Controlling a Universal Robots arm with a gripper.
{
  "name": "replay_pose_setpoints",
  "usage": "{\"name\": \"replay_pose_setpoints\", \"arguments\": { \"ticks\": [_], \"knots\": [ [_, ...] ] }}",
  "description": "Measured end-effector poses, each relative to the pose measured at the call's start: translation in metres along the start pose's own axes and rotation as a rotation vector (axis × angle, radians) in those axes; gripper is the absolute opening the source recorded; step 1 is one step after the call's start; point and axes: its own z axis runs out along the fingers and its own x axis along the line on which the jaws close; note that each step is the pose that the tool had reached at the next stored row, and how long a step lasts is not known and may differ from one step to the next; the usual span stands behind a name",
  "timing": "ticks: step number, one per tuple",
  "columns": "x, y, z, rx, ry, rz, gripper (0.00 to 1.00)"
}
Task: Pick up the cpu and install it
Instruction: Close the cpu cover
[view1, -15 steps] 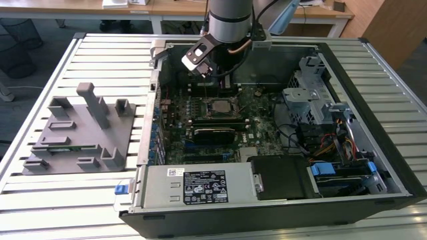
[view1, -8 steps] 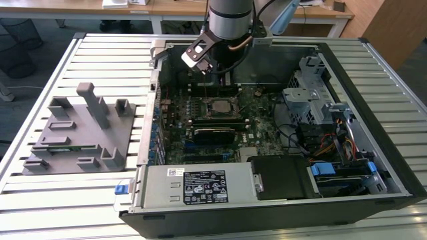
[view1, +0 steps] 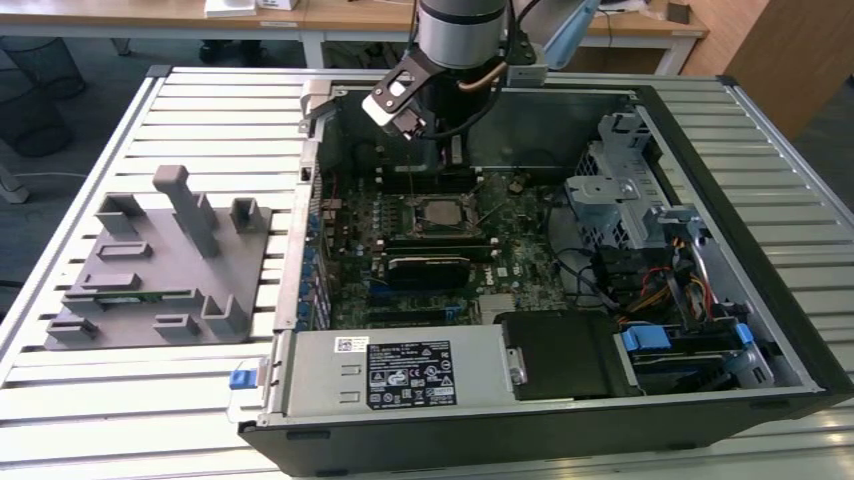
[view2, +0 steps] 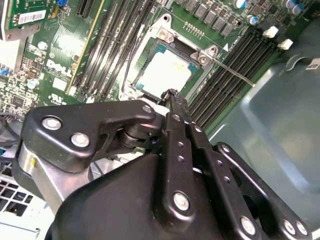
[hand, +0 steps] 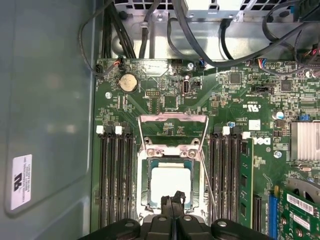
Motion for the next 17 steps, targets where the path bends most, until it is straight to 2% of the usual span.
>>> {"name": "replay_pose_setpoints", "arguments": {
  "ticks": [6, 17],
  "knots": [
    [0.0002, 0.0017, -0.0033, -0.0002, 0.0001, 0.0, 0.11],
    [0.0, 0.0333, -0.0026, 0.0011, -0.0001, 0.0, 0.11]
  ]
}}
